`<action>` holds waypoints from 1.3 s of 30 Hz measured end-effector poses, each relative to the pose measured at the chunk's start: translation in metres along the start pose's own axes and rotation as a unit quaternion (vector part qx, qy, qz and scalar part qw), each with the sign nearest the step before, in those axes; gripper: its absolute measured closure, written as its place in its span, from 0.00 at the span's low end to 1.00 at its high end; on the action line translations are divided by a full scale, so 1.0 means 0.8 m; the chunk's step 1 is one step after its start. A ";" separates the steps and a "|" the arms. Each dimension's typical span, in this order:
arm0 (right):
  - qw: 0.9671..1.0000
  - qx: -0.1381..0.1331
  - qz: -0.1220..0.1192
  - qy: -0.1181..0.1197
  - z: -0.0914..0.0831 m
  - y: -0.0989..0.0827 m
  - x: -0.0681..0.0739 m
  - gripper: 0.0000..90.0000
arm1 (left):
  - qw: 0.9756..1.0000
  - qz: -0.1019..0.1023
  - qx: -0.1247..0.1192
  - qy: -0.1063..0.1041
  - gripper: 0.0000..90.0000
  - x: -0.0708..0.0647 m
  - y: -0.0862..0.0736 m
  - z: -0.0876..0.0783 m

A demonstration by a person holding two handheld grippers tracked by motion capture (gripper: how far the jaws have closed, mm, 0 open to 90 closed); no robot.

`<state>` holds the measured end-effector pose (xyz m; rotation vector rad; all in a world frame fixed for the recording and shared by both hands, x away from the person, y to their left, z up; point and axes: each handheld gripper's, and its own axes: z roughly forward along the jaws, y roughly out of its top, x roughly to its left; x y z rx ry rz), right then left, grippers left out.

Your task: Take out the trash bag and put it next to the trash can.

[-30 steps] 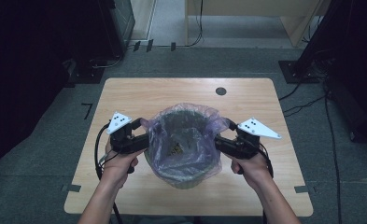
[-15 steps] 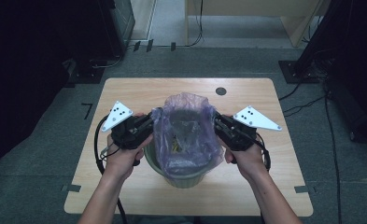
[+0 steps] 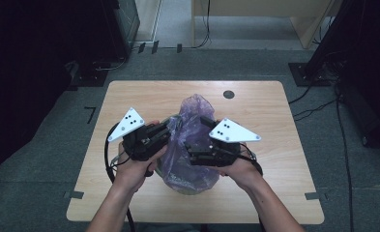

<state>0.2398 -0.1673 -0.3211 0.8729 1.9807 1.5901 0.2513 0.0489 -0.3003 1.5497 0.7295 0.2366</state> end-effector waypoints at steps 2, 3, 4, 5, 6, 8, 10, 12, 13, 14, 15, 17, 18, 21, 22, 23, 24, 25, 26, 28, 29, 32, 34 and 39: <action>1.000 0.015 -0.005 -0.004 0.009 0.003 0.006 0.17 | 1.000 -0.005 0.000 -0.016 0.98 -0.002 -0.001 -0.002; 1.000 0.019 -0.008 -0.006 0.012 0.004 0.009 0.18 | 1.000 -0.006 -0.003 -0.023 0.98 -0.003 -0.003 -0.004; 1.000 0.027 -0.010 -0.011 0.017 0.005 0.013 0.24 | 1.000 -0.007 -0.004 -0.027 0.98 -0.004 -0.004 -0.005; 0.999 0.029 -0.014 -0.016 0.020 0.006 0.017 0.34 | 1.000 -0.006 -0.003 -0.029 0.98 -0.004 -0.005 -0.007; 0.999 0.026 -0.022 -0.024 0.022 0.006 0.020 0.49 | 1.000 -0.007 -0.004 -0.030 0.98 -0.004 -0.006 -0.009; 0.999 0.021 -0.031 -0.035 0.024 0.007 0.024 0.74 | 0.999 -0.007 -0.011 -0.033 0.97 -0.003 -0.008 -0.015; 0.999 0.013 -0.024 -0.040 0.023 0.008 0.025 0.93 | 0.999 -0.004 -0.021 -0.027 0.87 -0.001 -0.011 -0.021; 0.998 0.001 -0.023 -0.063 0.020 0.011 0.024 1.00 | 1.000 0.004 -0.028 -0.011 0.61 0.001 -0.014 -0.027; 0.998 0.001 -0.023 -0.063 0.020 0.011 0.024 1.00 | 1.000 0.004 -0.030 -0.005 0.61 0.003 -0.015 -0.030; 0.997 -0.003 -0.023 -0.070 0.018 0.012 0.023 1.00 | 0.999 0.001 -0.033 0.001 0.55 0.005 -0.016 -0.033; 0.997 -0.008 -0.024 -0.076 0.016 0.013 0.022 1.00 | 0.999 0.000 -0.036 0.011 0.48 0.007 -0.017 -0.036; 0.995 -0.029 -0.019 -0.092 0.009 0.016 0.018 1.00 | 0.999 0.001 -0.035 0.039 0.32 0.011 -0.019 -0.040; 0.995 -0.029 -0.019 -0.092 0.009 0.016 0.018 1.00 | 0.998 0.001 -0.037 0.049 0.32 0.014 -0.021 -0.043; 0.993 -0.052 -0.006 -0.109 0.001 0.021 0.011 1.00 | 0.996 -0.002 -0.046 0.075 0.28 0.021 -0.025 -0.050; 0.992 -0.062 -0.004 -0.113 -0.002 0.022 0.009 1.00 | 0.995 -0.002 -0.049 0.084 0.27 0.024 -0.026 -0.052; 0.991 -0.071 0.001 -0.116 -0.005 0.024 0.007 1.00 | 0.994 -0.001 -0.050 0.096 0.26 0.026 -0.028 -0.054; 0.990 -0.081 0.004 -0.118 -0.009 0.025 0.006 1.00 | 0.993 0.000 -0.052 0.108 0.25 0.028 -0.030 -0.056; 0.989 -0.091 0.004 -0.120 -0.012 0.027 0.005 1.00 | 0.991 0.002 -0.052 0.123 0.23 0.030 -0.032 -0.058; 0.987 -0.100 0.004 -0.123 -0.015 0.028 0.004 1.00 | 0.989 0.001 -0.054 0.135 0.23 0.033 -0.034 -0.060; 0.985 -0.117 0.005 -0.129 -0.021 0.031 0.004 1.00 | 0.987 0.001 -0.055 0.151 0.21 0.038 -0.039 -0.064; 0.983 -0.125 0.004 -0.131 -0.024 0.033 0.004 1.00 | 0.986 0.000 -0.055 0.157 0.20 0.041 -0.041 -0.067; 0.979 -0.144 0.001 -0.142 -0.031 0.037 0.004 1.00 | 0.981 0.011 -0.049 0.187 0.20 0.049 -0.051 -0.072; 0.977 -0.152 0.001 -0.148 -0.035 0.039 0.004 1.00 | 0.976 0.012 -0.043 0.211 0.19 0.056 -0.058 -0.076; 0.971 -0.172 -0.001 -0.165 -0.048 0.046 0.000 1.00 | 0.970 -0.008 -0.041 0.238 0.15 0.075 -0.073 -0.090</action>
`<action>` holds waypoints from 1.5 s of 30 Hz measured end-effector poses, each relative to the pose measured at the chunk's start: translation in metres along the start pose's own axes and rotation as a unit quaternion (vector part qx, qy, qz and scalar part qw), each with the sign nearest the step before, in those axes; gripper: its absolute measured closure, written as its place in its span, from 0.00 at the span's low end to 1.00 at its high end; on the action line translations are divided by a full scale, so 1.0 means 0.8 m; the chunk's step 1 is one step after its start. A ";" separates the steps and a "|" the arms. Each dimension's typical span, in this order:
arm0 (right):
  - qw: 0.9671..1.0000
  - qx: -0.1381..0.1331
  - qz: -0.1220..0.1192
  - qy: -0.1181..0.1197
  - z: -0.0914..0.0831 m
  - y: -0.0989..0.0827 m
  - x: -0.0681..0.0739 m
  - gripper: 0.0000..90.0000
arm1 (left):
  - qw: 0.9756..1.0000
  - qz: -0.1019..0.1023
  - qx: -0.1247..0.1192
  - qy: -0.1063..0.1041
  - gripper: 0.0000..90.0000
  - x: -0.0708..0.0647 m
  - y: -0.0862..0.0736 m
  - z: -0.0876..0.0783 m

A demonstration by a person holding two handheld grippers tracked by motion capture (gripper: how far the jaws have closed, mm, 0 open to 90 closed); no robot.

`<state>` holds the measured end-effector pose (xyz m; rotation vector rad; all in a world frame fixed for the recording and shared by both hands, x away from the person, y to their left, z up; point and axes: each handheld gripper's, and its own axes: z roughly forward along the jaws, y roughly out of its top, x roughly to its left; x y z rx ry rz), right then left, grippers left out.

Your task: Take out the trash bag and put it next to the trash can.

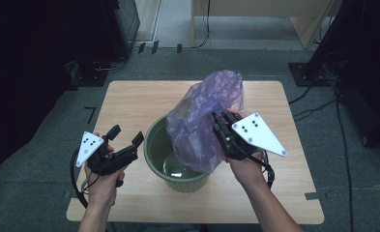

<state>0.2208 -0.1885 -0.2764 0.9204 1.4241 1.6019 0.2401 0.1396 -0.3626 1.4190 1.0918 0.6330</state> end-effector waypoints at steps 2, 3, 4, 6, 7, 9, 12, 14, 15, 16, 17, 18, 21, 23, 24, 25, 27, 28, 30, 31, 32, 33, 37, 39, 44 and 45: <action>1.000 -0.009 -0.002 -0.007 -0.003 0.005 -0.004 1.00 | 1.000 -0.004 0.006 0.010 0.14 0.009 -0.005 -0.001; 1.000 -0.013 -0.002 -0.011 -0.005 0.008 -0.006 1.00 | 1.000 -0.006 0.009 0.014 0.12 0.013 -0.008 -0.002; 1.000 -0.017 -0.001 -0.015 -0.006 0.010 -0.008 1.00 | 1.000 -0.007 0.012 0.019 0.12 0.016 -0.011 -0.002; 0.999 -0.025 0.001 -0.024 -0.010 0.015 -0.014 1.00 | 0.999 -0.006 0.019 0.029 0.11 0.023 -0.018 -0.002; 0.999 -0.029 0.002 -0.028 -0.012 0.018 -0.018 1.00 | 0.999 -0.007 0.024 0.035 0.11 0.026 -0.022 -0.002; 0.999 -0.035 0.005 -0.037 -0.016 0.022 -0.025 1.00 | 0.998 -0.010 0.043 0.049 0.08 0.033 -0.030 0.001; 0.998 -0.044 0.007 -0.049 -0.022 0.029 -0.037 1.00 | 0.996 -0.022 0.060 0.057 0.00 0.043 -0.042 0.005; 0.997 -0.048 0.008 -0.059 -0.026 0.032 -0.045 1.00 | 0.995 -0.022 0.065 0.070 0.00 0.048 -0.049 0.006; 0.997 -0.051 0.009 -0.064 -0.029 0.033 -0.050 1.00 | 0.994 -0.023 0.068 0.076 0.00 0.052 -0.052 0.006; 0.996 -0.053 0.011 -0.069 -0.031 0.034 -0.054 1.00 | 0.994 -0.024 0.070 0.081 0.00 0.055 -0.055 0.007; 0.996 -0.055 0.012 -0.073 -0.033 0.035 -0.059 1.00 | 0.993 -0.025 0.074 0.086 0.00 0.058 -0.058 0.007; 0.995 -0.057 0.014 -0.078 -0.036 0.035 -0.064 1.00 | 0.993 -0.026 0.076 0.091 0.00 0.062 -0.062 0.008; 0.993 -0.061 0.016 -0.096 -0.044 0.036 -0.081 1.00 | 0.990 -0.025 0.092 0.106 0.00 0.071 -0.074 0.010; 0.993 -0.061 0.015 -0.100 -0.046 0.035 -0.085 1.00 | 0.988 -0.026 0.104 0.115 0.00 0.077 -0.084 0.012; 0.993 -0.059 0.016 -0.104 -0.048 0.034 -0.089 1.00 | 0.986 -0.027 0.110 0.120 0.00 0.079 -0.089 0.014; 0.992 -0.058 0.015 -0.113 -0.051 0.031 -0.097 1.00 | 0.985 -0.026 0.116 0.125 0.00 0.082 -0.095 0.015; 0.991 -0.057 0.015 -0.117 -0.053 0.029 -0.101 1.00 | 0.982 -0.027 0.126 0.135 0.00 0.087 -0.104 0.019; 0.991 -0.056 0.016 -0.122 -0.054 0.027 -0.105 1.00 | 0.981 -0.028 0.132 0.138 0.00 0.089 -0.108 0.020; 0.990 -0.052 0.020 -0.130 -0.056 0.021 -0.112 1.00 | 0.980 -0.032 0.140 0.136 0.00 0.093 -0.116 0.023; 0.990 -0.050 0.019 -0.134 -0.057 0.018 -0.115 1.00 | 0.979 -0.034 0.145 0.136 0.00 0.096 -0.120 0.025; 0.989 -0.045 0.020 -0.139 -0.059 0.011 -0.121 1.00 | 0.978 -0.033 0.152 0.138 0.00 0.098 -0.122 0.026; 0.989 -0.045 0.020 -0.139 -0.059 0.011 -0.121 1.00 | 0.977 -0.032 0.156 0.140 0.00 0.100 -0.125 0.026; 0.988 -0.034 0.024 -0.149 -0.058 -0.005 -0.131 1.00 | 0.972 -0.017 0.182 0.148 0.00 0.104 -0.141 0.031; 0.987 -0.029 0.024 -0.155 -0.056 -0.014 -0.136 1.00 | 0.968 -0.003 0.198 0.154 0.00 0.105 -0.149 0.035; 0.986 -0.014 0.033 -0.165 -0.047 -0.036 -0.143 1.00 | 0.964 0.025 0.223 0.143 0.00 0.105 -0.161 0.042; 0.985 -0.011 0.034 -0.166 -0.045 -0.041 -0.145 1.00 | 0.962 0.030 0.230 0.142 0.00 0.105 -0.163 0.043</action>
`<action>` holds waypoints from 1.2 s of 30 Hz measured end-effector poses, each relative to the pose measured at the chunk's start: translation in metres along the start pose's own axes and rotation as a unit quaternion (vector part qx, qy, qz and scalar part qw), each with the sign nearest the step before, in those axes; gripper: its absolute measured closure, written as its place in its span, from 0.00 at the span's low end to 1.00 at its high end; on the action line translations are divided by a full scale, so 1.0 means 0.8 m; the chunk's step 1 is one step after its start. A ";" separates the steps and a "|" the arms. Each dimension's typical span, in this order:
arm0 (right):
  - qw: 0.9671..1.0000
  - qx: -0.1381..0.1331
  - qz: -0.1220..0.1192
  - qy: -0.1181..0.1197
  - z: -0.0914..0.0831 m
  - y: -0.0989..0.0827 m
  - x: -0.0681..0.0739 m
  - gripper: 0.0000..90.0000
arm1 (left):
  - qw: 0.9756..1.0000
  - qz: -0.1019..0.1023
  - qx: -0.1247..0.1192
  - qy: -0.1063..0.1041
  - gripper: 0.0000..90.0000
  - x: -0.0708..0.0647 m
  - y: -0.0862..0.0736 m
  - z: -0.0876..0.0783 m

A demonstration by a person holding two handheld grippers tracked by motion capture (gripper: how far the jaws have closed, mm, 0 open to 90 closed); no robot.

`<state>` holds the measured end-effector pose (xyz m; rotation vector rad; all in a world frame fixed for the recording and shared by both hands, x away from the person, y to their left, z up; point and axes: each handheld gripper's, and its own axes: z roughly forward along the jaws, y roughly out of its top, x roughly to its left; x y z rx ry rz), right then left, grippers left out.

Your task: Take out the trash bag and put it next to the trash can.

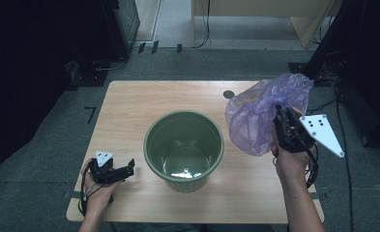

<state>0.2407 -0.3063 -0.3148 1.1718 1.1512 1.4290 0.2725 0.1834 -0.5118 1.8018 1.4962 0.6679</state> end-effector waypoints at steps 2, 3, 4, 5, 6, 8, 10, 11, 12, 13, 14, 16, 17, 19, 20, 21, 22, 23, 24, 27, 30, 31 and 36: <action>1.000 0.007 0.003 -0.002 0.005 -0.010 -0.001 1.00 | 1.000 0.011 0.008 0.000 0.00 -0.001 -0.002 0.002; 1.000 0.011 0.005 -0.003 0.007 -0.015 -0.001 1.00 | 1.000 0.013 0.010 0.000 0.00 -0.003 -0.003 0.004; 1.000 0.014 0.005 -0.005 0.010 -0.020 -0.001 1.00 | 1.000 0.016 0.011 0.000 0.00 -0.003 -0.003 0.005; 1.000 0.016 0.006 -0.006 0.012 -0.024 -0.001 1.00 | 1.000 0.018 0.015 -0.002 0.00 -0.004 -0.004 0.005; 1.000 0.018 0.007 -0.006 0.015 -0.029 -0.002 1.00 | 1.000 0.018 0.019 -0.002 0.00 -0.005 -0.004 0.006; 1.000 0.022 0.011 -0.006 0.020 -0.038 -0.003 1.00 | 1.000 0.018 0.020 -0.005 0.00 -0.005 -0.004 0.006; 1.000 0.025 0.011 -0.007 0.025 -0.047 -0.003 1.00 | 1.000 0.016 0.024 -0.007 0.00 -0.004 -0.004 0.006; 1.000 0.027 0.014 -0.006 0.028 -0.052 -0.002 1.00 | 0.999 0.014 0.028 -0.007 0.00 -0.004 -0.004 0.007; 0.999 0.029 0.014 -0.006 0.031 -0.057 -0.002 1.00 | 0.999 0.012 0.033 -0.007 0.00 -0.004 -0.003 0.008; 0.999 0.030 0.013 -0.006 0.035 -0.061 -0.002 1.00 | 0.999 0.013 0.040 -0.006 0.00 -0.003 -0.003 0.009; 0.999 0.032 0.012 -0.006 0.038 -0.066 -0.001 1.00 | 0.999 0.011 0.047 -0.006 0.00 -0.004 -0.004 0.010; 0.999 0.037 0.010 -0.004 0.046 -0.075 0.001 1.00 | 0.999 0.015 0.048 -0.008 0.00 -0.004 -0.004 0.010; 0.999 0.041 0.011 -0.003 0.050 -0.079 0.002 1.00 | 0.999 0.016 0.047 -0.011 0.00 -0.004 -0.004 0.009; 0.999 0.048 0.013 0.000 0.058 -0.087 0.005 1.00 | 0.999 0.016 0.047 -0.015 0.00 -0.004 -0.004 0.008; 0.999 0.052 0.014 0.001 0.062 -0.091 0.007 1.00 | 0.999 0.016 0.046 -0.016 0.00 -0.004 -0.005 0.008; 0.998 0.056 0.014 0.003 0.065 -0.095 0.010 1.00 | 0.999 0.017 0.047 -0.016 0.00 -0.004 -0.005 0.008; 0.998 0.059 0.014 0.003 0.069 -0.099 0.012 1.00 | 0.999 0.018 0.048 -0.015 0.00 -0.004 -0.005 0.008; 0.998 0.062 0.012 0.004 0.074 -0.103 0.015 1.00 | 0.998 0.020 0.049 -0.014 0.00 -0.005 -0.005 0.008; 0.998 0.064 0.010 0.002 0.078 -0.106 0.018 1.00 | 0.998 0.022 0.050 -0.012 0.00 -0.006 -0.005 0.008; 0.998 0.065 0.007 -0.014 0.092 -0.115 0.027 1.00 | 0.998 0.031 0.053 -0.004 0.00 -0.009 -0.005 0.009; 0.997 0.066 0.031 -0.032 0.112 -0.120 0.039 1.00 | 0.998 0.031 0.053 -0.006 0.00 -0.009 -0.005 0.009; 0.997 0.066 0.031 -0.032 0.112 -0.120 0.039 1.00 | 0.998 0.031 0.054 -0.007 0.00 -0.009 -0.005 0.009; 0.997 0.045 0.063 0.021 0.124 -0.124 0.049 0.93 | 0.998 0.029 0.051 -0.012 0.00 -0.007 -0.006 0.008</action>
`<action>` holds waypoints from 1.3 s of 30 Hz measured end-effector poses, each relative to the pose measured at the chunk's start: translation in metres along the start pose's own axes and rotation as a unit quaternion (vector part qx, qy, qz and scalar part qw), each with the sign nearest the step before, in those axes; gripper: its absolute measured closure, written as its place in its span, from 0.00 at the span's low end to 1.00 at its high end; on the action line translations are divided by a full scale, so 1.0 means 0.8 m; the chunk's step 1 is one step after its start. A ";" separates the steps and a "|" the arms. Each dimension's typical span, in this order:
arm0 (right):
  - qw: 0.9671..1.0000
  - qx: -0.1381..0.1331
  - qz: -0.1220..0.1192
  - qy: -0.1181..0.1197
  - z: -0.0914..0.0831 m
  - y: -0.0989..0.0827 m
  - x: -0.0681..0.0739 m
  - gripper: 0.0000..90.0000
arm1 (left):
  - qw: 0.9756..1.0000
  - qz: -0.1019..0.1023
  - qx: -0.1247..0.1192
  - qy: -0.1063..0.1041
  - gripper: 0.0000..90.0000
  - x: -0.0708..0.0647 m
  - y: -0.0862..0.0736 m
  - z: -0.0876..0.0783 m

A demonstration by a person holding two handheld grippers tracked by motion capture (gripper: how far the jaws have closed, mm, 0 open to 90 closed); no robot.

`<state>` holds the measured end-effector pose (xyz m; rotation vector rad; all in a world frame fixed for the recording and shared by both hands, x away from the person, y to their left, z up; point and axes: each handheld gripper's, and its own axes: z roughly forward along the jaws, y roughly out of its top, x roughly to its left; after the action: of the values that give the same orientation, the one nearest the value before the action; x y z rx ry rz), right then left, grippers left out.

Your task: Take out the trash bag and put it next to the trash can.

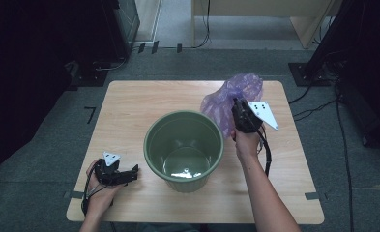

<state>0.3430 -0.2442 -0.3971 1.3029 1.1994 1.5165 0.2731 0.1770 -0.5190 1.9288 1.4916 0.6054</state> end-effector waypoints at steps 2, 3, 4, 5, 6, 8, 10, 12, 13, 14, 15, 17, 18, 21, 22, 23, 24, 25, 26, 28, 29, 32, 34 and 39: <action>1.000 0.014 -0.003 0.017 0.002 -0.009 -0.004 0.82 | 1.000 -0.001 -0.001 -0.001 0.00 0.000 0.000 0.000; 0.999 0.022 -0.006 0.030 0.002 -0.014 -0.008 0.73 | 1.000 -0.002 -0.001 -0.002 0.00 0.001 0.000 0.000; 0.999 0.033 -0.013 0.036 0.001 -0.019 -0.010 0.64 | 1.000 -0.002 -0.001 -0.002 0.00 0.001 0.000 0.000; 0.998 0.044 -0.020 0.037 -0.001 -0.023 -0.013 0.56 | 1.000 -0.002 -0.001 -0.002 0.00 0.001 0.000 0.000; 0.998 0.053 -0.028 0.034 -0.003 -0.026 -0.015 0.50 | 1.000 -0.001 -0.001 -0.001 0.00 0.000 0.000 0.000; 0.996 0.067 -0.038 0.032 -0.008 -0.030 -0.022 0.41 | 1.000 0.000 0.000 -0.001 0.00 0.000 0.000 0.000; 0.995 0.081 -0.042 0.034 -0.014 -0.031 -0.030 0.35 | 1.000 0.000 0.000 0.000 0.00 -0.001 0.000 0.000; 0.994 0.091 -0.044 0.038 -0.020 -0.029 -0.039 0.33 | 1.000 0.001 0.001 0.000 0.00 -0.001 -0.001 0.000; 0.994 0.092 -0.045 0.040 -0.023 -0.028 -0.044 0.33 | 1.000 0.003 0.002 0.001 0.00 -0.001 -0.001 0.000; 0.994 0.094 -0.043 0.040 -0.026 -0.027 -0.048 0.32 | 1.000 0.003 0.002 0.001 0.00 -0.002 0.000 0.000; 0.994 0.095 -0.041 0.041 -0.029 -0.025 -0.052 0.32 | 1.000 0.003 0.002 0.001 0.00 -0.002 0.000 0.000; 0.994 0.098 -0.040 0.042 -0.034 -0.023 -0.060 0.31 | 1.000 0.004 0.002 0.002 0.00 -0.002 0.000 0.000; 0.993 0.100 -0.043 0.045 -0.040 -0.021 -0.066 0.30 | 1.000 0.004 0.002 0.002 0.00 -0.002 0.000 0.000; 0.992 0.105 -0.051 0.048 -0.047 -0.020 -0.072 0.29 | 1.000 0.002 0.002 0.001 0.00 -0.001 -0.001 0.000; 0.991 0.108 -0.056 0.049 -0.050 -0.020 -0.074 0.29 | 1.000 0.002 0.002 0.001 0.00 -0.001 -0.001 0.000; 0.991 0.113 -0.060 0.049 -0.053 -0.021 -0.076 0.29 | 1.000 0.002 0.002 0.001 0.00 -0.001 -0.001 0.000; 0.990 0.117 -0.067 0.048 -0.056 -0.022 -0.079 0.28 | 1.000 0.002 0.002 0.001 0.00 -0.001 -0.001 0.000; 0.989 0.122 -0.072 0.048 -0.058 -0.023 -0.081 0.28 | 1.000 0.002 0.002 0.001 0.00 -0.001 0.000 0.000; 0.988 0.124 -0.077 0.047 -0.061 -0.024 -0.084 0.28 | 1.000 0.003 0.002 0.001 0.00 -0.002 0.000 0.000; 0.988 0.128 -0.075 0.045 -0.067 -0.027 -0.089 0.28 | 1.000 0.002 0.001 0.001 0.00 -0.002 -0.001 0.000; 0.988 0.130 -0.073 0.044 -0.071 -0.028 -0.091 0.27 | 1.000 0.002 0.002 0.001 0.00 -0.001 0.000 0.000; 0.987 0.135 -0.076 0.040 -0.080 -0.034 -0.098 0.27 | 1.000 0.002 0.002 0.001 0.00 -0.002 0.000 0.000; 0.987 0.141 -0.073 0.038 -0.086 -0.037 -0.103 0.26 | 1.000 0.003 0.002 0.002 0.00 -0.002 0.000 0.000; 0.982 0.167 -0.087 0.021 -0.100 -0.048 -0.114 0.25 | 1.000 0.003 0.002 0.002 0.00 -0.002 0.000 0.000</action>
<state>0.2786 -0.3350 -0.4588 1.3419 1.6025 1.2598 0.2724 0.1758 -0.5191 1.9370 1.4907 0.6086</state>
